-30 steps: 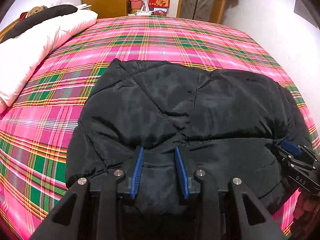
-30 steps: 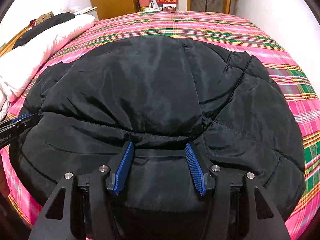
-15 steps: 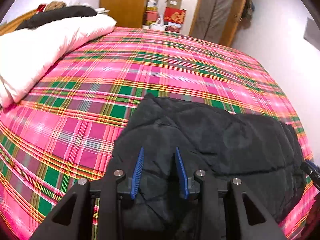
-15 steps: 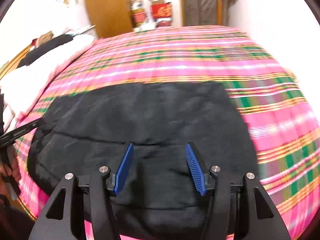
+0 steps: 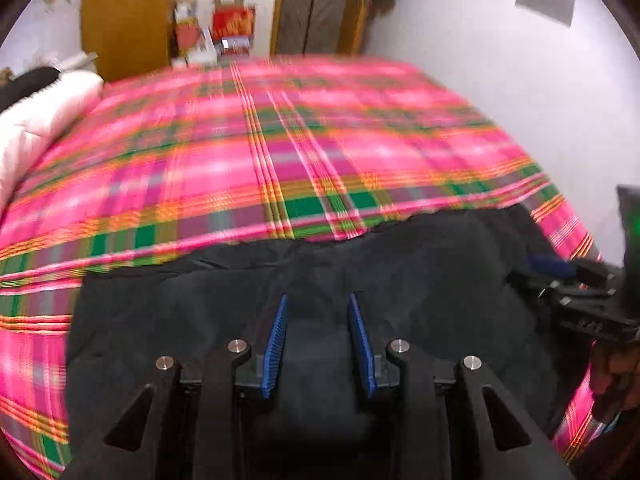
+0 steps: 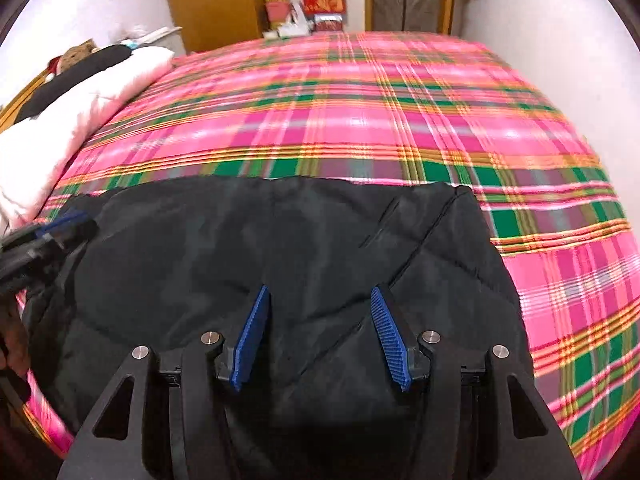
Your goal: Fold large clothes
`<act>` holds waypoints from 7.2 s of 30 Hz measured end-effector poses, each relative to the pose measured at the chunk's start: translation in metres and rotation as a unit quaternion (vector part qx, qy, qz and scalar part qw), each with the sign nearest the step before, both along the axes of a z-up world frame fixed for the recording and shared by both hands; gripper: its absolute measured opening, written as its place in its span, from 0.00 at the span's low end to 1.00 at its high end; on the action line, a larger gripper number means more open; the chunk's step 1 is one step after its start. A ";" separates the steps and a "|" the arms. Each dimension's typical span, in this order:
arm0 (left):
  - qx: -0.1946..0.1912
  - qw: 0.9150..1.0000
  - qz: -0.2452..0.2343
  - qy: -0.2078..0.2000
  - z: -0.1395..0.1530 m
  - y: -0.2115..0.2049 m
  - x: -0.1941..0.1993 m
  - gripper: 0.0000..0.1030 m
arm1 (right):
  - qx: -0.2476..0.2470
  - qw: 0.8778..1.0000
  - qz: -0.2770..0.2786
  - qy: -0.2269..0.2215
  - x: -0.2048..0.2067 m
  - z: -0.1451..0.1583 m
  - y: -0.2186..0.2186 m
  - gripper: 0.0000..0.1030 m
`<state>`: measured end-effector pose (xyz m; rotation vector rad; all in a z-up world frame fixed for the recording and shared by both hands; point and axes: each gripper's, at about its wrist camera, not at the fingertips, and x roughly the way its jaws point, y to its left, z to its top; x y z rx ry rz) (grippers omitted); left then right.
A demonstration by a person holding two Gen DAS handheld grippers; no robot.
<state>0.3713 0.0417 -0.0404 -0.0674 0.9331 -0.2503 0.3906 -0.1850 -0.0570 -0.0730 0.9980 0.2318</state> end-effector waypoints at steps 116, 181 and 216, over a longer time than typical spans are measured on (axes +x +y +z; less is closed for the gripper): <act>-0.145 0.966 0.213 0.029 -0.092 0.153 -0.095 0.71 | 0.212 0.974 -0.056 0.056 -0.057 -0.071 -0.147 0.68; -0.104 0.972 0.208 0.018 -0.024 0.145 -0.112 0.16 | 0.237 0.968 -0.066 0.053 -0.061 -0.032 -0.146 0.26; -0.131 0.970 0.201 0.042 -0.042 0.128 -0.103 0.26 | 0.236 0.968 -0.061 0.061 -0.070 -0.028 -0.140 0.24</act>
